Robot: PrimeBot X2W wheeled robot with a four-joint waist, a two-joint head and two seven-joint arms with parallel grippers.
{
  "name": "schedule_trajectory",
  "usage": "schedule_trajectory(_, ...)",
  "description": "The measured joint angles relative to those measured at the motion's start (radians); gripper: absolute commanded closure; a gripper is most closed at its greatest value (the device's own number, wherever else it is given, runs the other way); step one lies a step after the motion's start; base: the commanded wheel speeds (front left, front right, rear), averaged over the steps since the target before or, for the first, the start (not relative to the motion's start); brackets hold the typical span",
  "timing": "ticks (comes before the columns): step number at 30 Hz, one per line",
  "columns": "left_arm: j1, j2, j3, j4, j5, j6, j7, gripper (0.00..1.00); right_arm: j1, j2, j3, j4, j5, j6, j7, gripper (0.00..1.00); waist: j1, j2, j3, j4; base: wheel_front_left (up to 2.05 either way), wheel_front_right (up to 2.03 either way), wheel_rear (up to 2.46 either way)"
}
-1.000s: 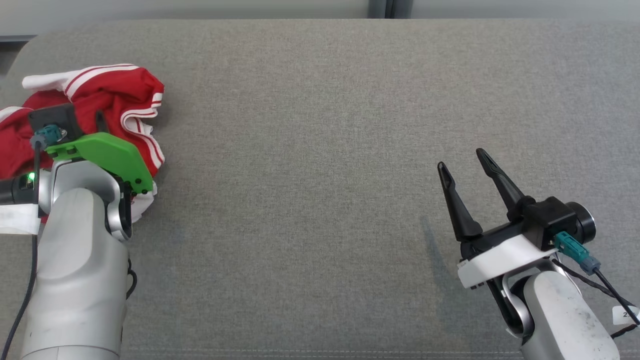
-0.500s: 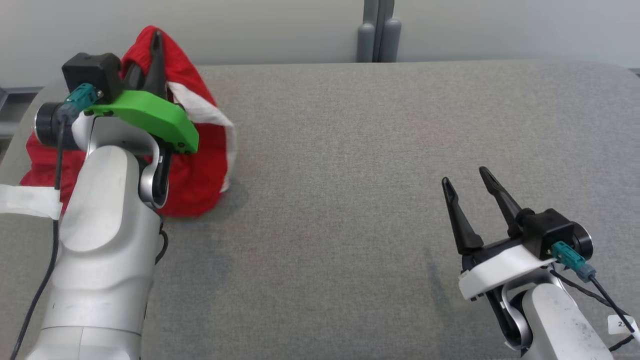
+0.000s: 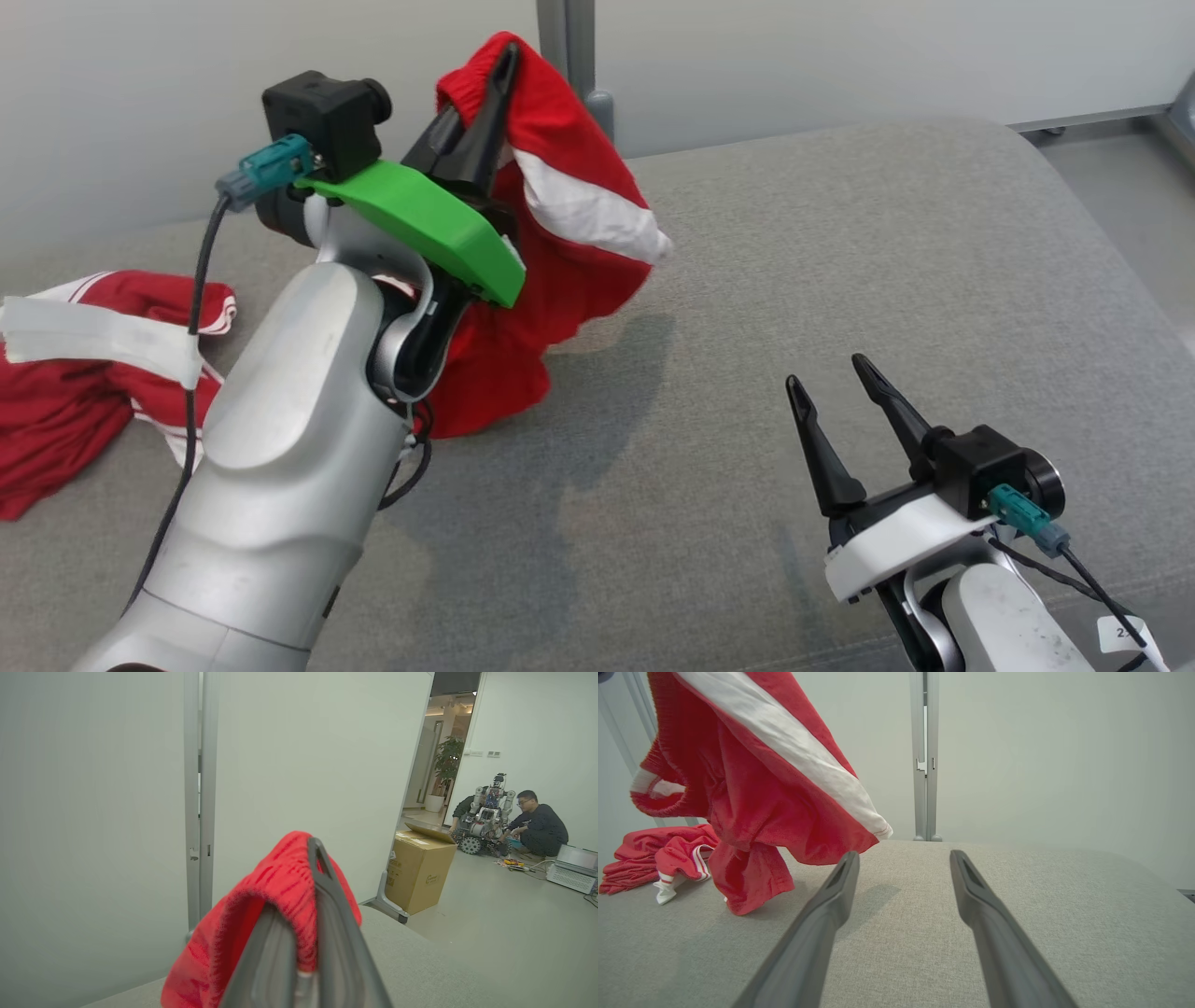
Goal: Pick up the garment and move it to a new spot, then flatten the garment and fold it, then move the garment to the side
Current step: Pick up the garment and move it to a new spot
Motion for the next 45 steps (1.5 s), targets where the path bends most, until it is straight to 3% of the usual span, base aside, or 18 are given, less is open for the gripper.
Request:
schedule_trajectory(6, 0.003, -0.001, -0.089, -0.034, -0.039, 0.074, 0.014, 1.00, 0.004, 0.002, 0.032, 0.003, 0.005, 0.002, -0.001, 0.00, 0.0000, 0.0000, -0.011, -0.082, 0.00, 0.00, 0.00)
schedule_trajectory(11, 0.057, 0.001, -0.073, 0.086, 0.018, 0.187, 0.036, 1.00, 0.002, 0.004, 0.049, 0.000, 0.008, 0.013, -0.001, 0.00, 0.0000, 0.0000, -0.010, -0.149, 0.00, 0.00, 0.00)
schedule_trajectory(13, 0.083, 0.002, -0.070, 0.128, 0.032, 0.213, 0.047, 1.00, 0.002, 0.004, 0.036, -0.008, 0.014, 0.012, -0.001, 0.00, 0.0000, 0.0000, -0.005, -0.172, 0.00, 0.00, 0.00)
schedule_trajectory(22, 0.117, 0.003, 0.004, 0.297, 0.085, 0.220, 0.048, 1.00, 0.000, 0.005, 0.017, -0.030, 0.027, 0.009, -0.001, 0.00, 0.0000, 0.0000, 0.051, -0.192, 0.00, 0.00, 0.00)
schedule_trajectory(27, 0.144, 0.046, 0.065, 0.374, 0.091, 0.220, 0.032, 1.00, -0.006, 0.005, 0.022, -0.040, 0.027, 0.010, -0.001, 0.00, 0.0000, 0.0000, 0.079, -0.182, 0.00, 0.00, 0.00)
schedule_trajectory(28, 0.147, 0.051, 0.089, 0.391, 0.090, 0.220, 0.020, 0.64, -0.006, 0.005, 0.022, -0.040, 0.027, 0.010, -0.001, 0.00, 0.0000, 0.0000, 0.090, -0.178, 0.00, 0.00, 0.00)
schedule_trajectory(29, 0.147, 0.051, 0.094, 0.403, 0.090, 0.220, 0.015, 0.53, -0.007, 0.005, 0.021, -0.040, 0.027, 0.010, -0.001, 0.00, 0.0000, 0.0000, 0.095, -0.177, 0.00, 0.00, 0.00)
schedule_trajectory(30, 0.150, 0.050, 0.106, 0.413, 0.088, 0.220, 0.009, 0.04, -0.009, 0.005, 0.020, -0.039, 0.027, 0.010, -0.001, 0.00, 0.0000, 0.0000, 0.099, -0.175, 0.00, 0.00, 0.00)
schedule_trajectory(31, 0.152, 0.048, 0.119, 0.424, 0.085, 0.220, 0.006, 0.00, -0.012, 0.005, 0.018, -0.039, 0.027, 0.010, -0.001, 0.00, 0.0000, 0.0000, 0.103, -0.173, 0.00, 0.00, 0.00)
schedule_trajectory(45, 0.195, 0.018, 0.172, 0.478, -0.035, 0.208, -0.027, 0.00, -0.026, 0.001, -0.036, -0.034, 0.027, 0.000, -0.001, 0.00, 0.0000, 0.0000, 0.099, -0.117, 0.00, 0.00, 0.00)
